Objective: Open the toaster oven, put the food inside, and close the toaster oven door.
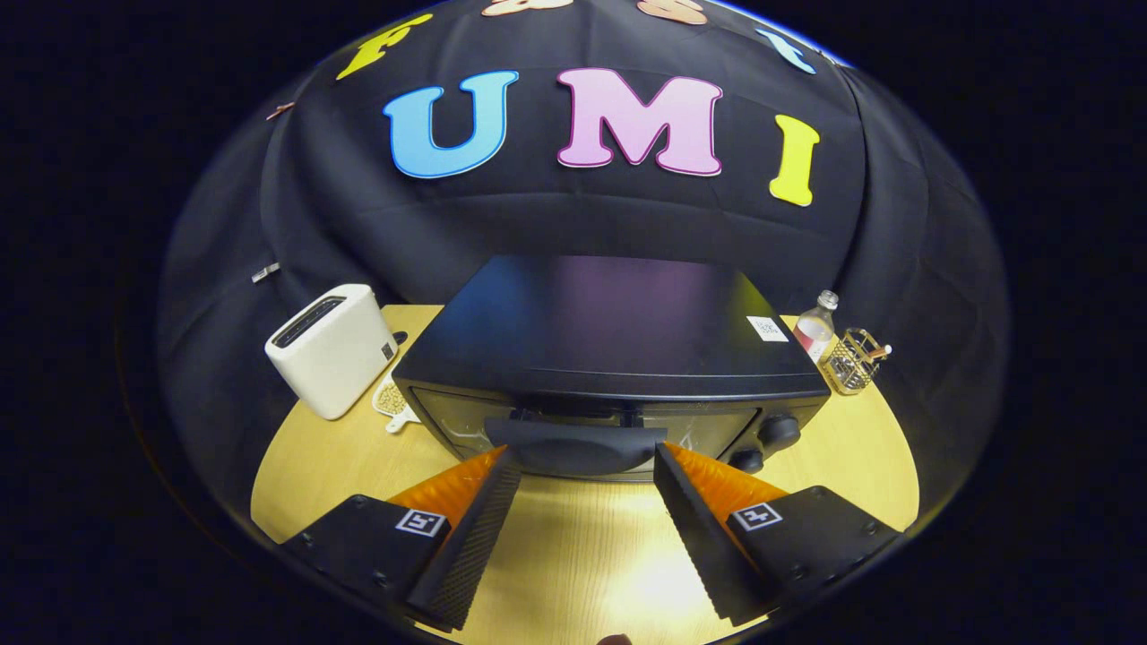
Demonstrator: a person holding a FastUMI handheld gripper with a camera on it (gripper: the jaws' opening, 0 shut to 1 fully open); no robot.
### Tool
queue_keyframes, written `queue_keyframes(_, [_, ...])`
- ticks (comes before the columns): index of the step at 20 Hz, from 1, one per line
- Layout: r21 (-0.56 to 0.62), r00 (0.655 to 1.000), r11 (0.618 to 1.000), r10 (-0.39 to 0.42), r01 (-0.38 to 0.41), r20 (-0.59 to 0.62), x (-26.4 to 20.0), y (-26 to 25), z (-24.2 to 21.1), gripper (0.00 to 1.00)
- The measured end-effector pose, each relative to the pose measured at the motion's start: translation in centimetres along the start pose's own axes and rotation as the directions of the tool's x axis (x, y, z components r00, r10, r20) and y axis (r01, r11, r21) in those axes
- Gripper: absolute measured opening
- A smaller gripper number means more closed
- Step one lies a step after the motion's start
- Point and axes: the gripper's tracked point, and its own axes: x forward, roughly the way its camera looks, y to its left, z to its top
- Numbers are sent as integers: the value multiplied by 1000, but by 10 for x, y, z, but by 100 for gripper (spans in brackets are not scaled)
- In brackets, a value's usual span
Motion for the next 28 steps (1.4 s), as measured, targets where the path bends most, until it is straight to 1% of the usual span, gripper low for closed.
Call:
queue_keyframes(3, [-31,1000,999,10,-9,27,-5,2,4,100])
queue_keyframes(5, [-30,999,999,18,-17,33,-12,5,4,99])
queue_keyframes(8, [-4,998,1000,31,-31,49,-19,3,11,99])
queue_keyframes(11, [61,997,997,38,-42,63,-33,-4,21,99])
queue_keyframes(13, [80,995,996,33,-41,97,-45,-15,36,99])
queue_keyframes(15, [72,989,997,18,-29,149,-59,-30,54,99])
queue_keyframes(20, [48,963,999,-8,-6,270,-100,-72,109,99])
queue_keyframes(23, [32,939,999,-22,12,344,-124,-98,142,99])
queue_keyframes(28, [2,876,999,-47,52,480,-176,-136,187,99])
